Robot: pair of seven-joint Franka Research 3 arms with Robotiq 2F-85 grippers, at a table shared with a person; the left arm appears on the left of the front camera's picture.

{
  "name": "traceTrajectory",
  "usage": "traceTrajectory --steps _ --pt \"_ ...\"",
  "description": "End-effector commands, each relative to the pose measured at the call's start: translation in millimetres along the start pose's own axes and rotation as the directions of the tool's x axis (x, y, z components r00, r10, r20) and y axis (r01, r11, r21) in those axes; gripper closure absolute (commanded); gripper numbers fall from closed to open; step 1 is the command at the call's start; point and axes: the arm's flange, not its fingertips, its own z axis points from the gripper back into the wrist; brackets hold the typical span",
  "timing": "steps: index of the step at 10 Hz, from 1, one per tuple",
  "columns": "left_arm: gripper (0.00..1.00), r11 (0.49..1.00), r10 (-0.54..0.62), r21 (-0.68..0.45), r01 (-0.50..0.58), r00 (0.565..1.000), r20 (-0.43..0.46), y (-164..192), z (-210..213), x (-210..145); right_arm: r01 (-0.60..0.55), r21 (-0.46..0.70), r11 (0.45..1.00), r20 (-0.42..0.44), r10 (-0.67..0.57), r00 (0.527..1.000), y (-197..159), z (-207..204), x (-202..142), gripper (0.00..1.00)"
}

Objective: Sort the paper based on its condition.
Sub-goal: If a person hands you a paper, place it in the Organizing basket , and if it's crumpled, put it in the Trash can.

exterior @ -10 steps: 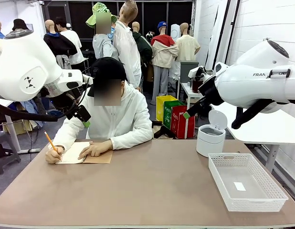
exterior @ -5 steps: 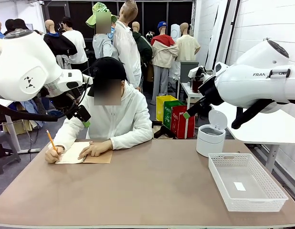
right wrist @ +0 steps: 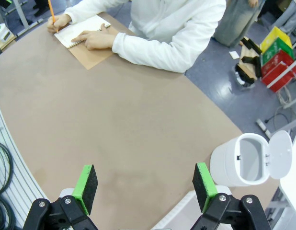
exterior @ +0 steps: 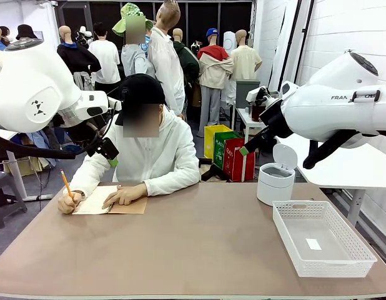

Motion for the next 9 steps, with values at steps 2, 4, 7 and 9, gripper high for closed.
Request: traceTrajectory --steps 2,4,7,9 --pt "0.00 1.000 0.001 0.001 -0.001 1.000 0.006 0.7 0.3 0.3 -0.007 -0.002 1.000 -0.009 0.007 1.000 -0.5 1.0 0.1 0.00" --pt "0.00 1.000 0.001 0.001 -0.001 1.000 0.006 0.7 0.3 0.3 -0.007 -0.002 1.000 -0.009 0.007 1.000 -0.5 1.0 0.1 0.00" --pt "0.00 1.000 0.001 0.001 -0.001 1.000 0.006 0.7 0.3 0.3 -0.007 -0.002 1.000 -0.009 0.007 1.000 -0.5 1.0 0.1 0.00" --pt "0.00 1.000 0.001 0.001 -0.001 1.000 0.006 0.7 0.3 0.3 -0.007 -0.002 1.000 -0.009 0.007 1.000 -0.5 1.0 0.1 0.00"
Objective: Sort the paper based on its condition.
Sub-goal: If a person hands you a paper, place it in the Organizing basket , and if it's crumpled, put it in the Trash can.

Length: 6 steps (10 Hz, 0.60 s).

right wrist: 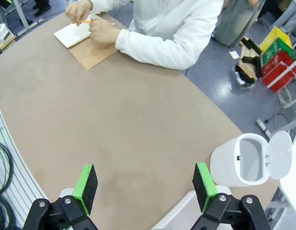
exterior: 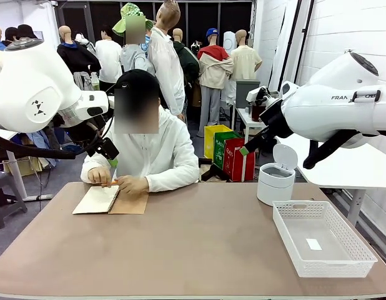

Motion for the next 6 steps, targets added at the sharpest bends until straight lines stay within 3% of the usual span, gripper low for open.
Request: traceTrajectory --steps 1,6 --pt "0.00 1.000 0.001 0.001 -0.001 1.000 0.006 0.7 0.3 0.3 -0.007 -0.002 1.000 -0.009 0.007 1.000 -0.5 1.0 0.1 0.00" --pt "0.00 1.000 0.001 0.001 -0.001 1.000 0.006 0.7 0.3 0.3 -0.007 -0.002 1.000 -0.009 0.007 1.000 -0.5 1.0 0.1 0.00"
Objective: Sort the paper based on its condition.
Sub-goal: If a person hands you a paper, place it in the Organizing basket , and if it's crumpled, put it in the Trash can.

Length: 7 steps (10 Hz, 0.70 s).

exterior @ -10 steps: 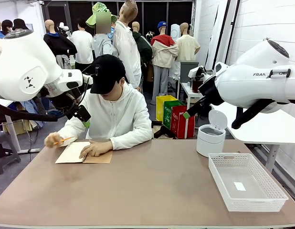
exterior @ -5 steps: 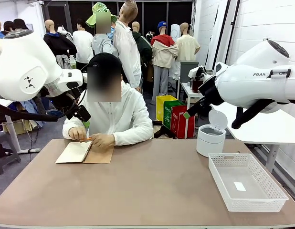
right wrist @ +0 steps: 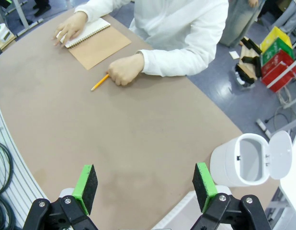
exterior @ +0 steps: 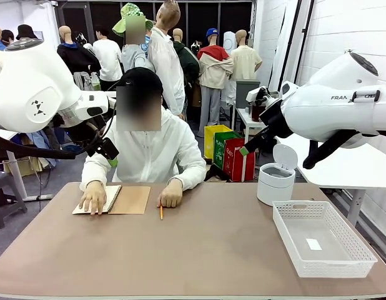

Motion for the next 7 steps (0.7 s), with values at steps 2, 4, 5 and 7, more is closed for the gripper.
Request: traceTrajectory --steps 2,4,5,7 --pt "0.00 1.000 0.001 0.001 -0.001 1.000 0.006 0.7 0.3 0.3 -0.007 -0.002 1.000 -0.009 0.007 1.000 -0.5 1.0 0.1 0.00" --pt "0.00 1.000 0.001 0.001 -0.001 1.000 0.006 0.7 0.3 0.3 -0.007 -0.002 1.000 -0.009 0.007 1.000 -0.5 1.0 0.1 0.00" --pt "0.00 1.000 0.001 0.001 -0.001 1.000 0.006 0.7 0.3 0.3 -0.007 -0.002 1.000 -0.009 0.007 1.000 -0.5 1.0 0.1 0.00" --pt "0.00 1.000 0.001 0.001 -0.001 1.000 0.006 0.7 0.3 0.3 -0.007 -0.002 1.000 -0.009 0.007 1.000 -0.5 1.0 0.1 0.00"
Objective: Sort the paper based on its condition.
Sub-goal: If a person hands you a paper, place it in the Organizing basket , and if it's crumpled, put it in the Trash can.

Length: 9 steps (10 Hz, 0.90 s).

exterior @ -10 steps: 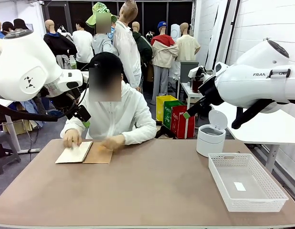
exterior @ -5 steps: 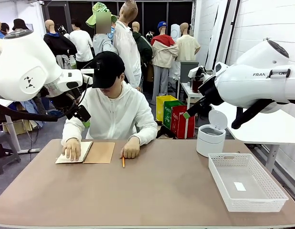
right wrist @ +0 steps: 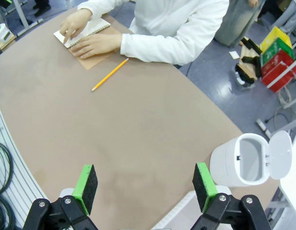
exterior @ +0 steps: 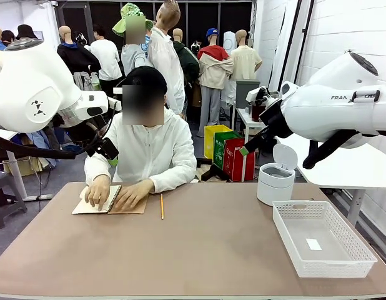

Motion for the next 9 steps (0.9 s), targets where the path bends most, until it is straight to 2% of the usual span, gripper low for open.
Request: traceTrajectory --steps 1,9 --pt "0.00 1.000 0.001 0.001 -0.001 1.000 0.005 0.7 0.3 0.3 -0.007 -0.002 1.000 -0.009 0.007 1.000 -0.5 1.0 0.1 0.00" --pt "0.00 1.000 0.001 0.001 -0.001 1.000 0.005 0.7 0.3 0.3 -0.007 -0.002 1.000 -0.009 0.007 1.000 -0.5 1.0 0.1 0.00"
